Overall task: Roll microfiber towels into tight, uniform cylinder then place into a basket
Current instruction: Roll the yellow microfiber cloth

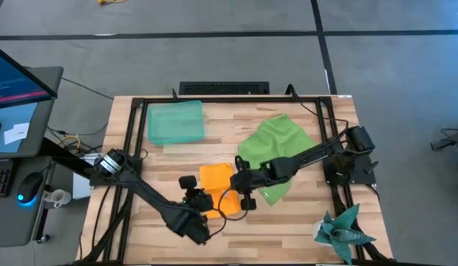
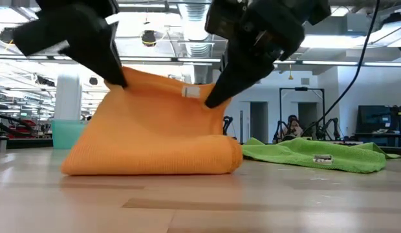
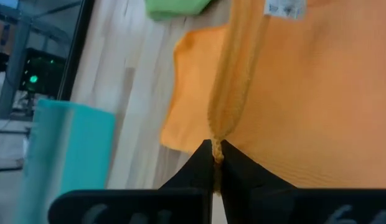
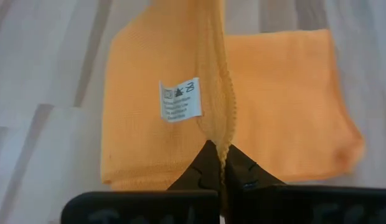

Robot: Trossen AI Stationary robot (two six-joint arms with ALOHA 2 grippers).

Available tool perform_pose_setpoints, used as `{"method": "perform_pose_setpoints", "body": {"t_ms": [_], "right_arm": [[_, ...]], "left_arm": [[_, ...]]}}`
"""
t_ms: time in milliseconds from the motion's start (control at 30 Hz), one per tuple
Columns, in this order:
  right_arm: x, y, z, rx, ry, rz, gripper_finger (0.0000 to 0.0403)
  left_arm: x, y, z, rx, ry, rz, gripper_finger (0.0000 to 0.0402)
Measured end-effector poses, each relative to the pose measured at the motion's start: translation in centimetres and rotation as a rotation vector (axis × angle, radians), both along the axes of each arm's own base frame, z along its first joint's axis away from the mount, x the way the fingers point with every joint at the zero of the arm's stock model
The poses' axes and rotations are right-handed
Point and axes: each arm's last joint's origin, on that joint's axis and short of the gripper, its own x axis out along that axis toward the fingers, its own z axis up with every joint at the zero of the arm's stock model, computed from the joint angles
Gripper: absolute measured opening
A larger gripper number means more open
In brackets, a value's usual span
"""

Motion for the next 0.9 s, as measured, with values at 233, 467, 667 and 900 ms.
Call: {"method": "perform_pose_setpoints", "body": {"t_ms": [233, 467, 667, 900], "right_arm": [[0.7, -3.1, -1.1, 0.007, 0.050, -0.071, 0.0009], [0.8, -4.0, -1.0, 0.007, 0.045, -0.096, 0.0013], [0.9, -4.3, -1.0, 0.004, 0.046, -0.107, 0.0009], [0.7, -4.3, -0.8, -0.007, 0.052, -0.100, 0.0011]], "left_arm": [[1.1, 1.7, 0.0, 0.012, 0.023, 0.023, 0.0002], [1.7, 3.2, 0.0, 0.025, 0.071, 0.052, 0.0002], [2.2, 4.4, 0.1, 0.041, 0.101, 0.061, 0.0002], [2.4, 5.4, 0.0, 0.058, 0.129, 0.073, 0.0002]]}}
